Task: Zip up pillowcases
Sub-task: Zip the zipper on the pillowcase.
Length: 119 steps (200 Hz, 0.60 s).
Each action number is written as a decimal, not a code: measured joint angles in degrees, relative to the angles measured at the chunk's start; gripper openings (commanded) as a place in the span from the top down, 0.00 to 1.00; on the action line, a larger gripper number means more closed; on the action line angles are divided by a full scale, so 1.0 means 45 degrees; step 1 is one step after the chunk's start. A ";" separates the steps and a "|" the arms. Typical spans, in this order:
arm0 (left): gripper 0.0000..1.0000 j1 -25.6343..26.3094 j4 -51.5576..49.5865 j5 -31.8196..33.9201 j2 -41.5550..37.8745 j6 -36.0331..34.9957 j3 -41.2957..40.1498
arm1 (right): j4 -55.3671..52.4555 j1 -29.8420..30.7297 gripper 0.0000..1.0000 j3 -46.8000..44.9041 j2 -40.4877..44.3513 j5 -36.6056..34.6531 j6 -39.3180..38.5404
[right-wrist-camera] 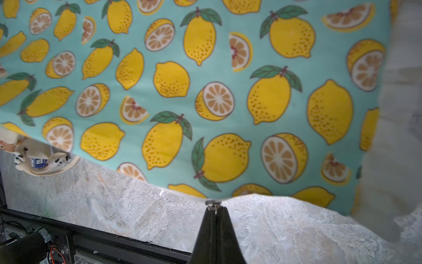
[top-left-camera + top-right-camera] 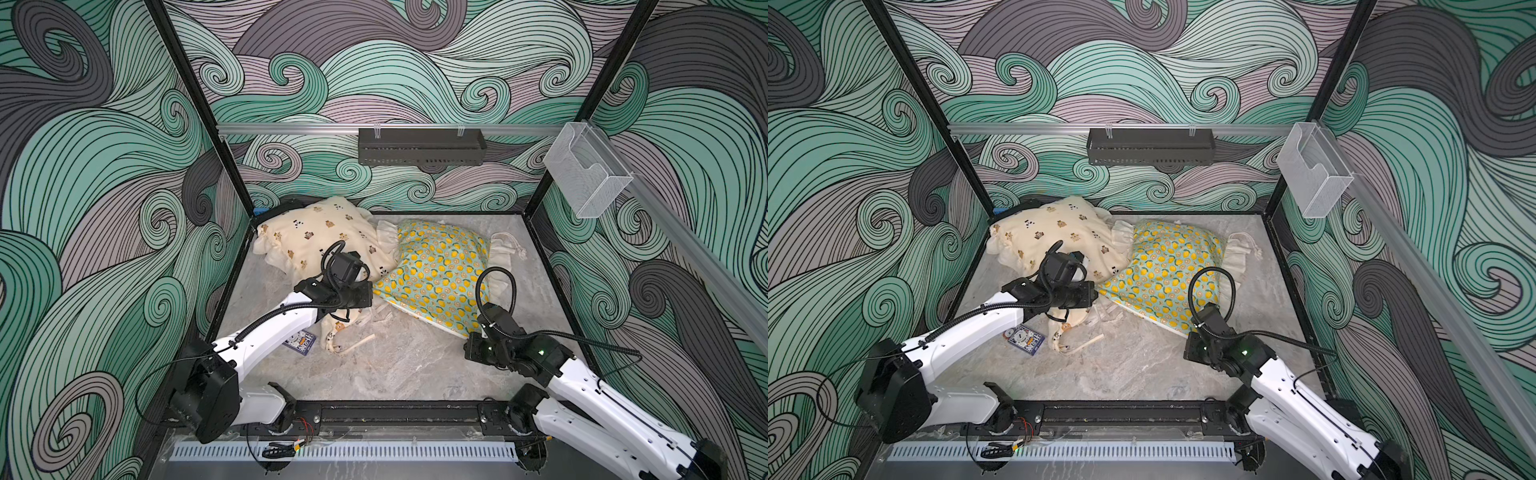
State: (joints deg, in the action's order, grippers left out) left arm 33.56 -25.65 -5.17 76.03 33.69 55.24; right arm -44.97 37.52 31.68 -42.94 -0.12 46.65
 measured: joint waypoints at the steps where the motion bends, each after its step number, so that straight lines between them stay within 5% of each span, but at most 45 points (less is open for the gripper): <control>1: 1.00 -0.0010 0.0000 0.0000 0.0000 -0.0005 0.0000 | -0.0019 0.0000 1.00 0.0000 0.0000 -0.0010 0.0005; 61: 1.00 -0.0243 0.0063 -0.0039 0.0019 0.0107 -0.0151 | -0.0724 -0.0151 1.00 -0.0117 0.0209 -0.0364 0.0282; 119: 1.00 -0.0291 0.1064 -0.1073 0.0083 0.0146 -0.0738 | -0.1107 -0.0189 0.71 0.0228 0.0238 -0.0588 -0.0005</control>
State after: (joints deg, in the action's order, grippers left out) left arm 32.25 -20.86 -10.00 76.40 34.35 51.92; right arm -49.95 36.67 32.71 -41.87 -2.76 46.63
